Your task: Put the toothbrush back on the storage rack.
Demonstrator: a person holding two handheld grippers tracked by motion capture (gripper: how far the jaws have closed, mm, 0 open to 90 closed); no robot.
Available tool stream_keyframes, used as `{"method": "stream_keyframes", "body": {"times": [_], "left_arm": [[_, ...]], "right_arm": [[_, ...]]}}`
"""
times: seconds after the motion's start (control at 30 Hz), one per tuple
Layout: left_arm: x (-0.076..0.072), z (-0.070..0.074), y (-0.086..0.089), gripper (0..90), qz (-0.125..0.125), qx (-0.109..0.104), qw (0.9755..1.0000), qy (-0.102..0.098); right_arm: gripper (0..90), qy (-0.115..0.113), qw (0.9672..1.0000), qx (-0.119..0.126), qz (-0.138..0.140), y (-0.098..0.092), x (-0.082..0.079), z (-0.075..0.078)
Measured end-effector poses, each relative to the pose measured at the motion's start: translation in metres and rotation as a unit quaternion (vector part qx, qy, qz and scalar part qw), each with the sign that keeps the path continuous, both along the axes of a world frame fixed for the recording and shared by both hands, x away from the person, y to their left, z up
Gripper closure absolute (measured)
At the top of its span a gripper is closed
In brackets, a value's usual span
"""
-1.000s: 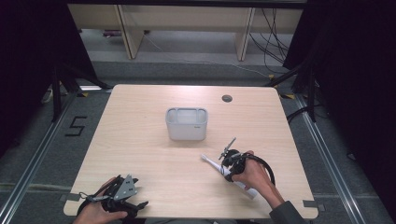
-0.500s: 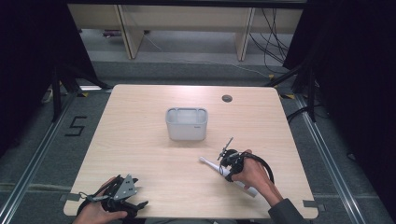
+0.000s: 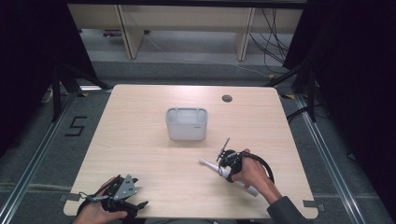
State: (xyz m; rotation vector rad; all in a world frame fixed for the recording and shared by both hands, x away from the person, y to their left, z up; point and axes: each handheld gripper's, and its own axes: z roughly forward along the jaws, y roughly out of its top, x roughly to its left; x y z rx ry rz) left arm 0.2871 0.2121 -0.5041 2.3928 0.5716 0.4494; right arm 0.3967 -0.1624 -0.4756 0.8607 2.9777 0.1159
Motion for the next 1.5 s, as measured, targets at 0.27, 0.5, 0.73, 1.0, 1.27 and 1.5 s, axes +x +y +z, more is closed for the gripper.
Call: {"method": "stream_keyframes", "body": {"times": [0.27,0.5,0.73,1.0,1.27,1.5], "left_arm": [[0.0002,-0.0001,0.0001,16.2,0.000,0.002,1.0000,0.000],[0.0001,-0.0002,0.0001,16.3,0.000,0.001,1.0000,0.000],[-0.0003,-0.0003,-0.0004,16.2,0.000,-0.002,1.0000,0.000],[0.0003,0.0001,0.0002,16.3,0.000,0.001,1.0000,-0.001],[0.0001,0.0001,0.0000,16.3,0.000,-0.001,1.0000,-0.001],[0.0004,0.0001,0.0004,16.3,0.000,0.001,1.0000,-0.001]], "right_arm": [[66.4,0.009,0.9997,-0.022,0.010,0.0024,0.0019,0.0009],[66.5,0.010,0.9988,-0.037,0.030,0.0059,0.0036,-0.0001],[66.5,0.020,0.9985,-0.044,0.027,0.0081,0.0049,-0.0001],[66.7,0.020,0.9982,-0.045,0.036,0.0081,0.0068,-0.0002],[66.9,0.013,0.9987,-0.040,0.028,0.0055,0.0055,0.0003],[67.0,0.009,0.9994,-0.028,0.016,0.0022,0.0033,0.0004]]}}
